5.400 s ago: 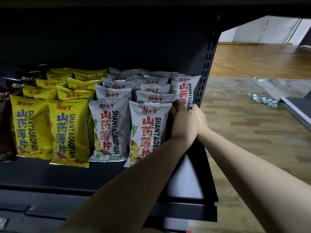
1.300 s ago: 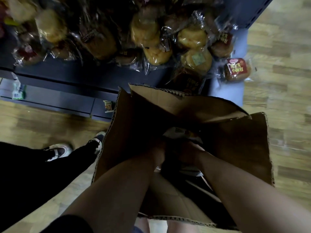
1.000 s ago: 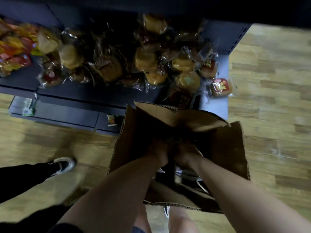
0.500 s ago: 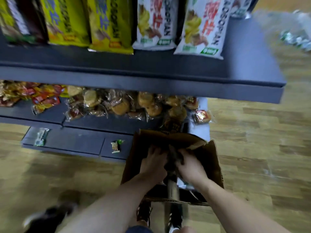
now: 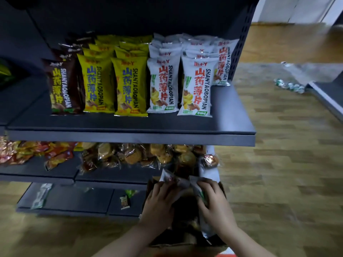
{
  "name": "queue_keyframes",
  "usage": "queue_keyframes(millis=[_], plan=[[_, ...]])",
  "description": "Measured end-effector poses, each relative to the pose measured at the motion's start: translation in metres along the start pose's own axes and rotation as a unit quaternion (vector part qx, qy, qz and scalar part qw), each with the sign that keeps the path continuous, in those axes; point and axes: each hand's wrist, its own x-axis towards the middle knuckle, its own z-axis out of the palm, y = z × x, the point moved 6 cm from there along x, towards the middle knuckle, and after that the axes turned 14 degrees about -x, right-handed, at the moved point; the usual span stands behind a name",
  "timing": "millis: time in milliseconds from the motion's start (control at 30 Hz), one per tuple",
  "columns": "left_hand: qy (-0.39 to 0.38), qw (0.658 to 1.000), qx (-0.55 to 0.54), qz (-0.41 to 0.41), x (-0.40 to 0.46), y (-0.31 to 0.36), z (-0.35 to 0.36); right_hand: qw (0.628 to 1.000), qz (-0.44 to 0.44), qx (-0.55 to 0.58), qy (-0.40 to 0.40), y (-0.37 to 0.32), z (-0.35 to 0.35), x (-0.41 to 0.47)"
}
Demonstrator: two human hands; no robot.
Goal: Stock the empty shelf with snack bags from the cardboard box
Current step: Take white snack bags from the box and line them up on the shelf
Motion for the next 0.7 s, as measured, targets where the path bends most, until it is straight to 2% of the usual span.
queue_keyframes(millis=[367,567,700], plan=[[0.145,0.977,-0.029,0.151,-0.008,0.035,-0.083,0.989,-0.069,0.061,0.116,-0.049,-0.069,-0.009],[0.183,0.961,-0.034,0.203,0.007,0.058,-0.127,0.96,-0.138,0.086,0.227,-0.086,-0.115,0.004],[0.232,0.944,-0.054,0.226,0.023,0.072,-0.154,0.947,-0.138,0.083,0.278,-0.103,-0.146,0.02]])
